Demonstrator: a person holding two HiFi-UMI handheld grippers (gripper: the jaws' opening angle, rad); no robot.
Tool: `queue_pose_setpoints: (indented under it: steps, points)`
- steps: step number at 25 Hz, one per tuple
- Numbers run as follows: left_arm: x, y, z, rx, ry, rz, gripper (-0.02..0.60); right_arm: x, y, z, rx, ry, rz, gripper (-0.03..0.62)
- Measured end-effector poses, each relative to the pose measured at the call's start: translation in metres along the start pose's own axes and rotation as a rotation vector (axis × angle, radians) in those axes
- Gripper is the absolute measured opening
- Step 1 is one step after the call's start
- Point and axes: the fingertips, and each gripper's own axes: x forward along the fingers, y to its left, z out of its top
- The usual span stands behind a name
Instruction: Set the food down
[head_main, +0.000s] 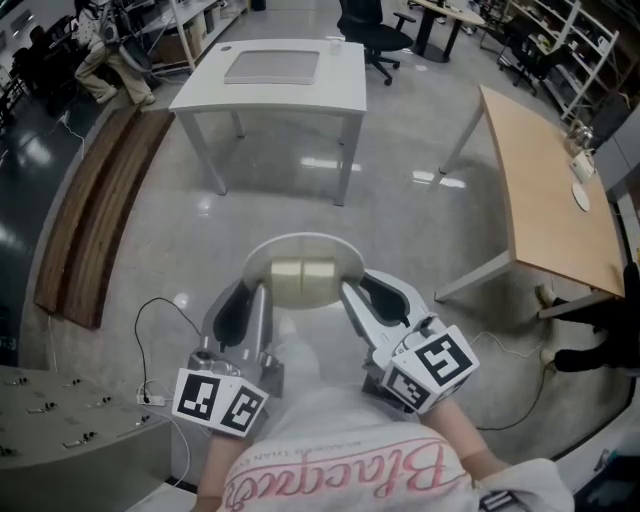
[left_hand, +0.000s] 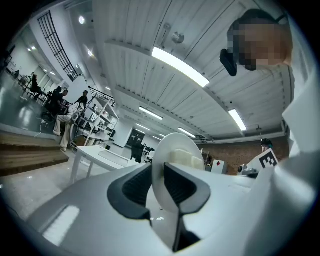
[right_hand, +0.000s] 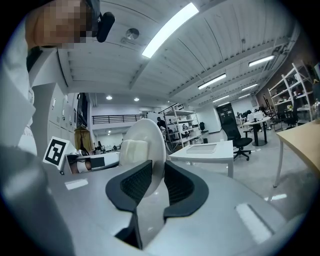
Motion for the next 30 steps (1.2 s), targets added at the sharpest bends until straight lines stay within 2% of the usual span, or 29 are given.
queue_pose_setpoints:
  steps: [4,20,30]
  points:
    - [0.025,0.016,0.008,0.002,-0.004,-0.004,0.064,0.025,-0.014,0.010,0.003,-0.003,-0.002,0.080]
    - [0.120,0.099,0.033,-0.007,0.039,-0.072,0.064,0.135,-0.059,0.031,0.014,0.022,-0.097,0.086]
    - [0.150,0.142,0.052,-0.004,0.015,-0.081,0.064,0.188,-0.067,0.046,0.034,0.005,-0.102,0.081]
